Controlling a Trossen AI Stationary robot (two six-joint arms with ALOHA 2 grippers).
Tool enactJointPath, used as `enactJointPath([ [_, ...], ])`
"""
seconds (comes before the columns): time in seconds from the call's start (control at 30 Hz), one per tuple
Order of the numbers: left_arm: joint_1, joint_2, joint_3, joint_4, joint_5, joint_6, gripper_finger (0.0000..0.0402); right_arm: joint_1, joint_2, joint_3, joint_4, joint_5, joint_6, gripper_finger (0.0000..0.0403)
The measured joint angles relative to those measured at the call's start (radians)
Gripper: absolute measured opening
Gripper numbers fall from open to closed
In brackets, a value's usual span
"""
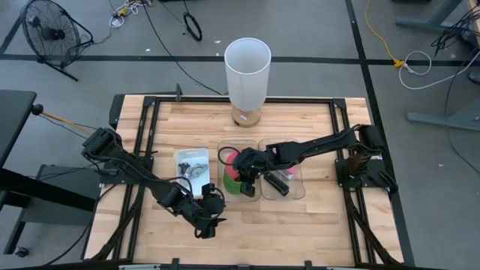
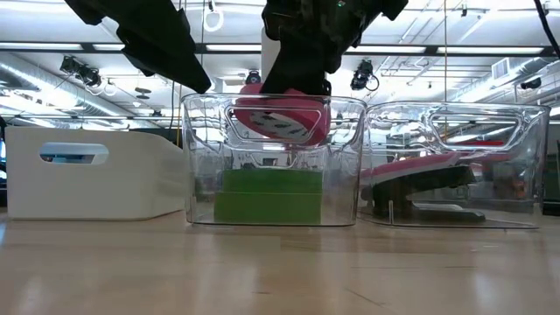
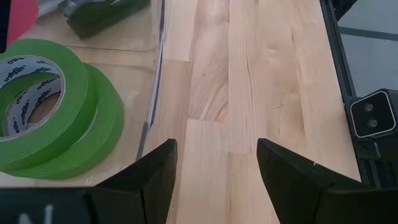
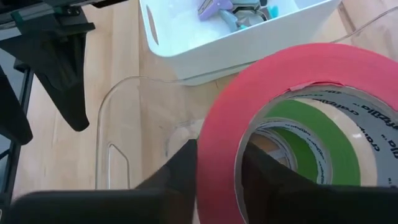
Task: Pick and place Stapler, Stapler remover, tape
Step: Put the pink tape into the left transparent bin, then return to Home Position
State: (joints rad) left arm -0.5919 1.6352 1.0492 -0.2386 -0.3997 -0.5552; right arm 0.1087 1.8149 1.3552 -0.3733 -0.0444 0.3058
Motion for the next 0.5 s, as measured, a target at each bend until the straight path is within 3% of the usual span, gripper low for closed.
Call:
enactJointPath([
  [0.13, 0.0, 0.0, 0.0, 0.0, 0.0, 0.0, 0.0225, 0.001, 0.0, 0.0, 0.0, 0.005, 0.018, 0.0162],
  [0.23, 0.0, 0.0, 0.0, 0.0, 0.0, 0.0, 0.0225, 0.004, 0.0, 0.0, 0.011, 0.005, 0.023, 0.0192],
  [0.5, 0.0, 0.0, 0.0, 0.0, 0.0, 0.0, 0.0225, 0.007, 0.0, 0.0, 0.055, -0.003, 0.015, 0.0192],
])
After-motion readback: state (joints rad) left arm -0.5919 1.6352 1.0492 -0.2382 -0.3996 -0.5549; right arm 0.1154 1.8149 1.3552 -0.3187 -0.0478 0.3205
